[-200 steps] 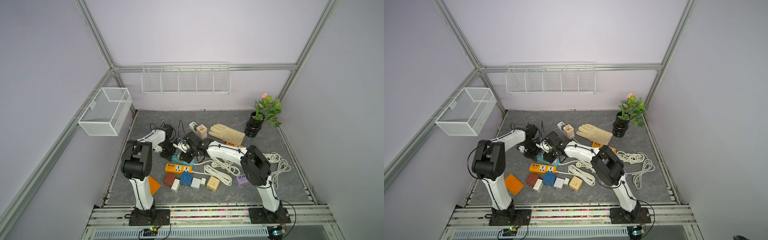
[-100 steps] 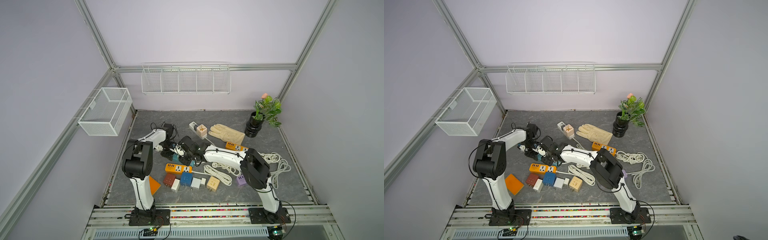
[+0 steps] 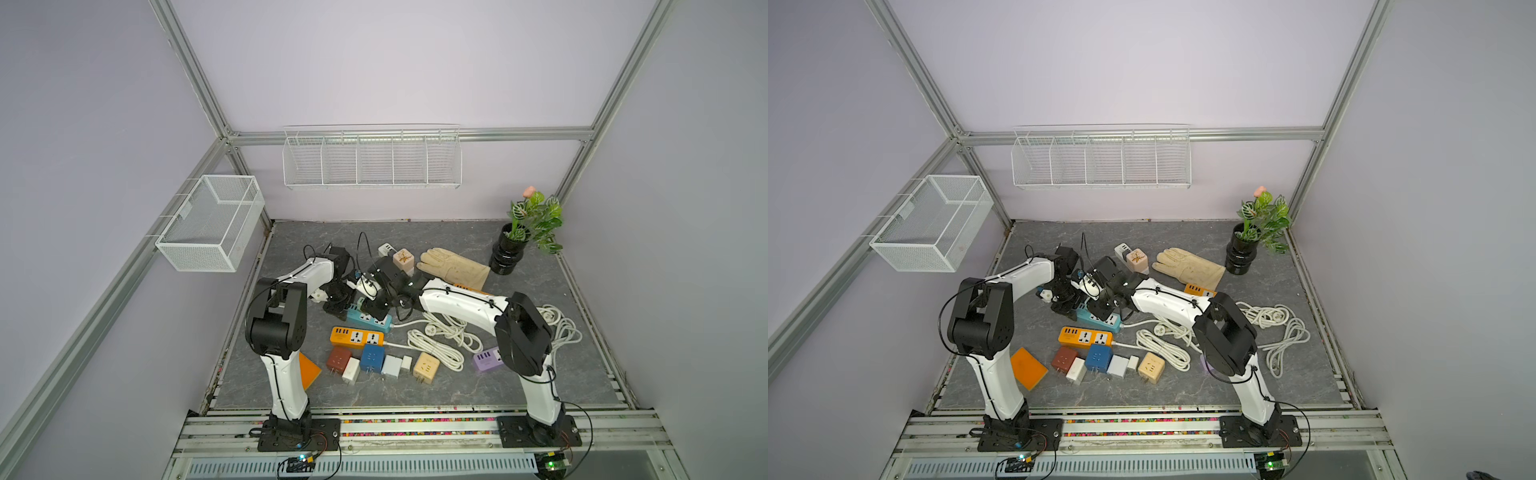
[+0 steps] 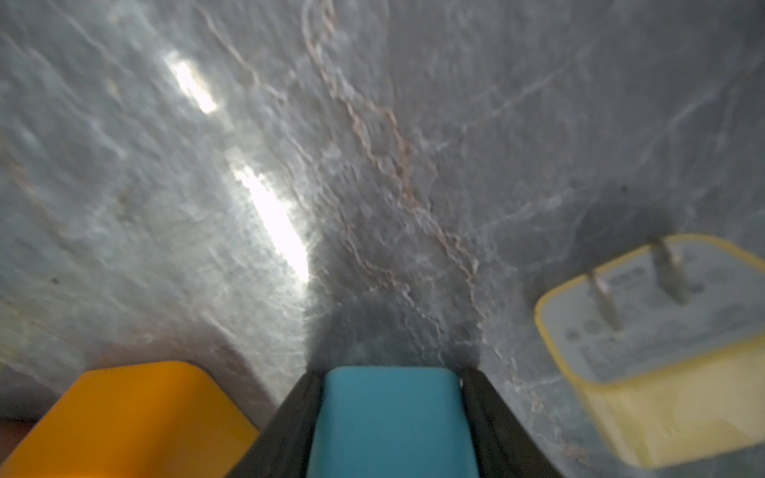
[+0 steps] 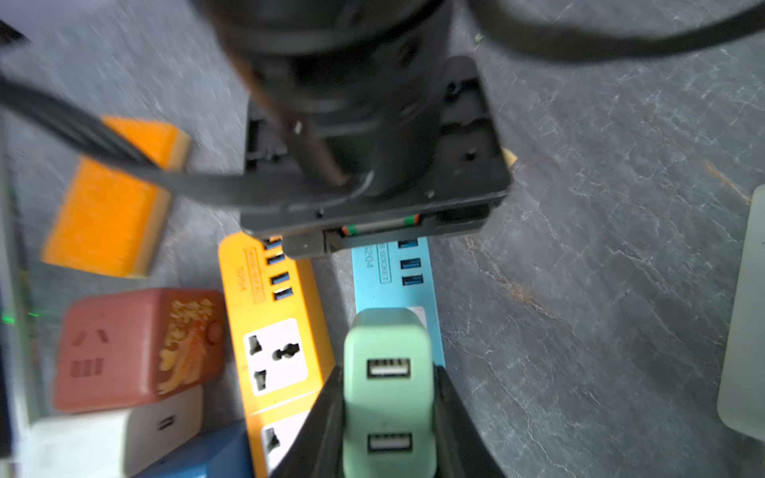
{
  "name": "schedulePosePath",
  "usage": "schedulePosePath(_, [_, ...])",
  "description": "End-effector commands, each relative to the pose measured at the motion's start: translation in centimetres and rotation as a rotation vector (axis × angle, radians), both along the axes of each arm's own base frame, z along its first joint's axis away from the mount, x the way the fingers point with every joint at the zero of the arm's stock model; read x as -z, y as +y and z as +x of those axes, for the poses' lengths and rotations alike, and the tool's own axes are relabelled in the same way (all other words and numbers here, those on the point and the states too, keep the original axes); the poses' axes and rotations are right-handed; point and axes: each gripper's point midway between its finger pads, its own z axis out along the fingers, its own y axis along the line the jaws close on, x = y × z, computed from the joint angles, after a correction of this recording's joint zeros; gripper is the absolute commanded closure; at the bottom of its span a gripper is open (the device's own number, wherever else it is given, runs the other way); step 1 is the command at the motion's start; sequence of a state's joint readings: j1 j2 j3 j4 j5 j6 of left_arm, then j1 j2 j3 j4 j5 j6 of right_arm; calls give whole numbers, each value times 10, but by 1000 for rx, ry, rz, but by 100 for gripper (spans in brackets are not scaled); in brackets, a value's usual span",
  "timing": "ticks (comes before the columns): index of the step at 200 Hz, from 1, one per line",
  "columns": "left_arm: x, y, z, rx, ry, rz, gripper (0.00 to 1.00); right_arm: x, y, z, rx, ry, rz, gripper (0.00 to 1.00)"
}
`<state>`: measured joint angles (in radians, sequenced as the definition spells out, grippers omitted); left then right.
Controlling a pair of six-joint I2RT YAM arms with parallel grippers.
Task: Pull the plug off the socket
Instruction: Remove the plug from the socket, then place the plug at the center of the board.
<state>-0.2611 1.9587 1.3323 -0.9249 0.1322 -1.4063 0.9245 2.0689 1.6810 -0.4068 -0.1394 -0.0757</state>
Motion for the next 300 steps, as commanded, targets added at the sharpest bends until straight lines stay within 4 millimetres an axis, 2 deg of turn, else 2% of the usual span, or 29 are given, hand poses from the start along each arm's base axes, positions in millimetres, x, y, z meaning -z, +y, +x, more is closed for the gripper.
schedulePosePath(1, [15,0,6,-12,4,28,100,-27,2,-8,1,83,77,82])
schedulePosePath(21, [12,-2,6,-13,-4,24,100,-22,-3,-1,44,104,76,81])
schedulePosePath(51, [5,-3,5,-16,-18,18,100,-7,-9,21,180,194,80,80])
schedulePosePath(85, [3,-5,4,-19,-26,-4,100,7,0,35,249,244,56,77])
schedulePosePath(119, [3,-9,3,-20,-29,-25,100,31,5,49,317,289,-1,76])
schedulePosePath(145, [0,-8,-1,-23,-29,-27,100,38,7,61,363,303,6,75])
schedulePosePath(198, [2,-7,-9,-36,-18,-30,100,55,25,69,358,374,4,73])
schedulePosePath(225, [1,-7,-9,-38,-20,-33,100,55,39,69,336,416,38,69])
schedulePosePath(247, [1,-5,-12,-45,-22,-26,100,59,45,68,322,449,33,62])
schedulePosePath(282, [-1,-4,-14,-49,-22,-23,100,61,37,71,337,429,-36,30])
schedulePosePath(300, [-3,-5,-12,-54,-32,-24,96,60,29,70,347,413,-71,23])
